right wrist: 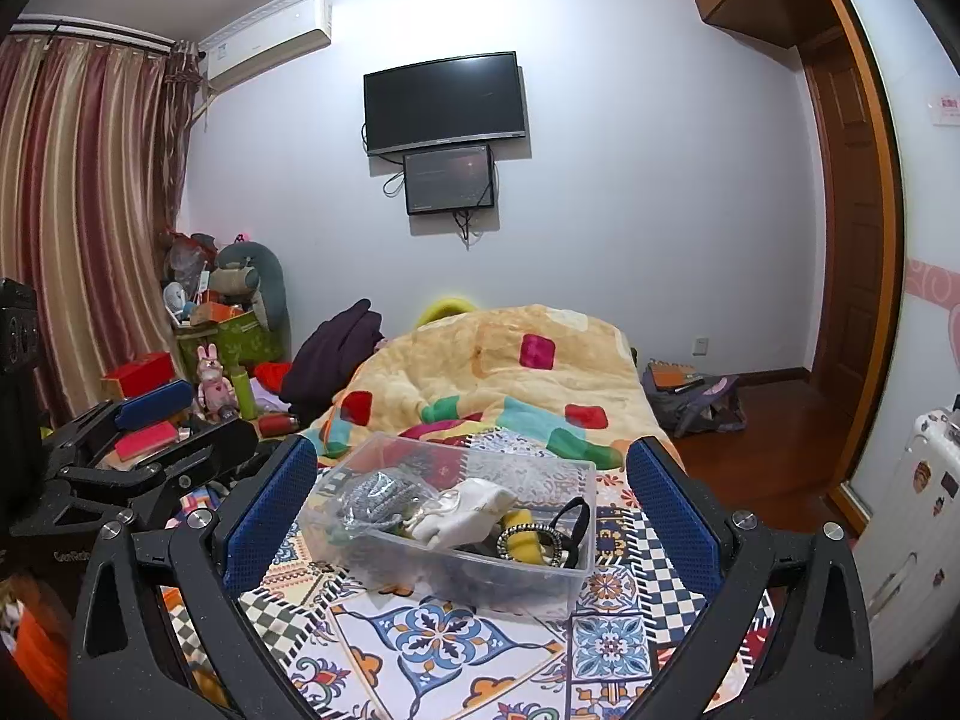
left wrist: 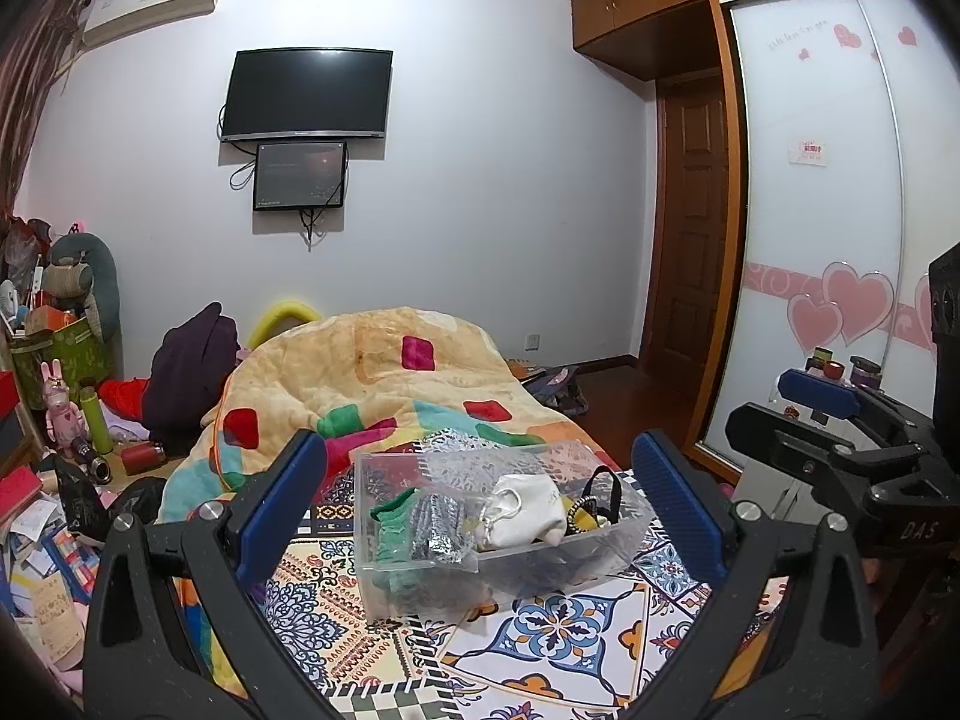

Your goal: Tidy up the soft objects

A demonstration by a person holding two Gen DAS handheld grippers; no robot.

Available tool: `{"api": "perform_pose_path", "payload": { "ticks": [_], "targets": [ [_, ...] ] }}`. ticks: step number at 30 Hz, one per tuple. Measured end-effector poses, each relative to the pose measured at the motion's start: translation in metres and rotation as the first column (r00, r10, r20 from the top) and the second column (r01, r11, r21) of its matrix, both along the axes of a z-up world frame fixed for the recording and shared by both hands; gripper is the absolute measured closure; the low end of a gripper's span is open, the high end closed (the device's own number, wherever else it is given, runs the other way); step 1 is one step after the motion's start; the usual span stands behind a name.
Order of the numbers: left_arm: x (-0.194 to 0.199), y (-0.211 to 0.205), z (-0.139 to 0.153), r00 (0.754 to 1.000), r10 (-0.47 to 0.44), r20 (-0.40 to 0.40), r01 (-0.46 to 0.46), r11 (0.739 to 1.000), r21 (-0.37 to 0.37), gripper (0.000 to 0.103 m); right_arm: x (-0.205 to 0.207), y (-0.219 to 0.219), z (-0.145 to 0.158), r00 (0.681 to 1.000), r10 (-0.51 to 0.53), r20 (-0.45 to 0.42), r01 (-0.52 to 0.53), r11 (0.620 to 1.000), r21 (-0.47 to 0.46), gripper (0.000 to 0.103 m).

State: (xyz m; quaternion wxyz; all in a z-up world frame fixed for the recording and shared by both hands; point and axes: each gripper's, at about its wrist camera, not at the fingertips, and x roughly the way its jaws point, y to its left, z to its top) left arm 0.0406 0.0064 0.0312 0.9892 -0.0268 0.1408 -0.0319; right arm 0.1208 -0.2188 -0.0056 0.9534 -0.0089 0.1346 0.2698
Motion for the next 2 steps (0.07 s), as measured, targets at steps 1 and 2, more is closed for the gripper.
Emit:
{"api": "perform_pose_path", "payload": {
  "ticks": [1, 2],
  "targets": [
    [-0.0001, -0.0001, -0.0001, 1.000, 0.000, 0.000, 0.000, 1.000, 0.000, 0.000, -0.0001, -0.0001, 0.0005, 1.000, -0.001, -0.001, 0.001, 1.000, 0.000, 0.000],
    [-0.0001, 0.0004, -0.0001, 1.000, -0.001, -0.003, 0.001, 1.000, -0.001, 0.000, 0.0003, 0.0000, -0.0004, 1.000, -0.002, -0.002, 0.002, 1.000, 0.001, 0.000]
  ]
}}
